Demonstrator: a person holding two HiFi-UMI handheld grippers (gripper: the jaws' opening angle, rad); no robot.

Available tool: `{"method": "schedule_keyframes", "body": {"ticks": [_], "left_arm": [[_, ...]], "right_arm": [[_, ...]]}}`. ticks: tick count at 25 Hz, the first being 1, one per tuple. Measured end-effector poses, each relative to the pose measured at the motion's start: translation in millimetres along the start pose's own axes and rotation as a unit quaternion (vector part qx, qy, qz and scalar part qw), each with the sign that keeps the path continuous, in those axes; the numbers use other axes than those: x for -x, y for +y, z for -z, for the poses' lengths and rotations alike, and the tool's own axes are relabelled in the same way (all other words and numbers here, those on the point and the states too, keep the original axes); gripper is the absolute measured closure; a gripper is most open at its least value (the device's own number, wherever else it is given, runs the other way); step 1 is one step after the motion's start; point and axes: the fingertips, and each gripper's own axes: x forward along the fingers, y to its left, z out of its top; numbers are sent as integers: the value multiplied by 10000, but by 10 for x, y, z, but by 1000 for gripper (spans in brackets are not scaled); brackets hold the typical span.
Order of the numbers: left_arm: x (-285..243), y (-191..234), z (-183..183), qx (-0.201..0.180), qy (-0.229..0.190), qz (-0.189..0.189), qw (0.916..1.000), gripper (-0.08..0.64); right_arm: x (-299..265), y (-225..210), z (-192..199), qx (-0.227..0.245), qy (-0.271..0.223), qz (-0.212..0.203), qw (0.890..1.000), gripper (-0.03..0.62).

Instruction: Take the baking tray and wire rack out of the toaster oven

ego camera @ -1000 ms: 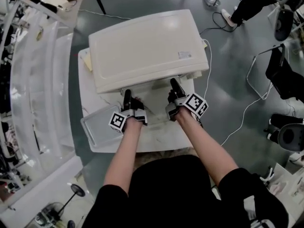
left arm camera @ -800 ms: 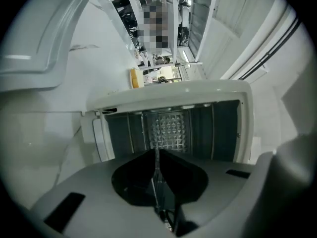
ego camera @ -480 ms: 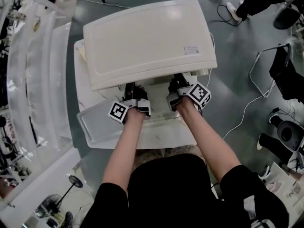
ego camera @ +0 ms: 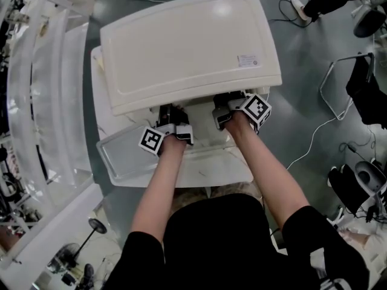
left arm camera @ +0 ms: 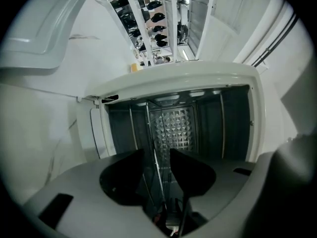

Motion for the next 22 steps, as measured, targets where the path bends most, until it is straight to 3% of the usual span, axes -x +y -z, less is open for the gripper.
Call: {"method": "schedule_keyframes", "body": {"ticks": [8,10,14,22], "left_arm": [[-292,-43,-216,102,-377,131,9991,399],[-300,-70,-259,-9,-485,84,9988,476],[-260,-35,-266,59,-399,44,9992,528],[-61,37,-199,343,-418,207,9983,534]], "right_arm": [[-17,-21,-15,175,12,92,9998,485],[-17,-36,-5,191,32,99,9998,514],[22,-57,13,104,50,95,9999,557],[227,-107,89,163,29,117,9998,558]]}}
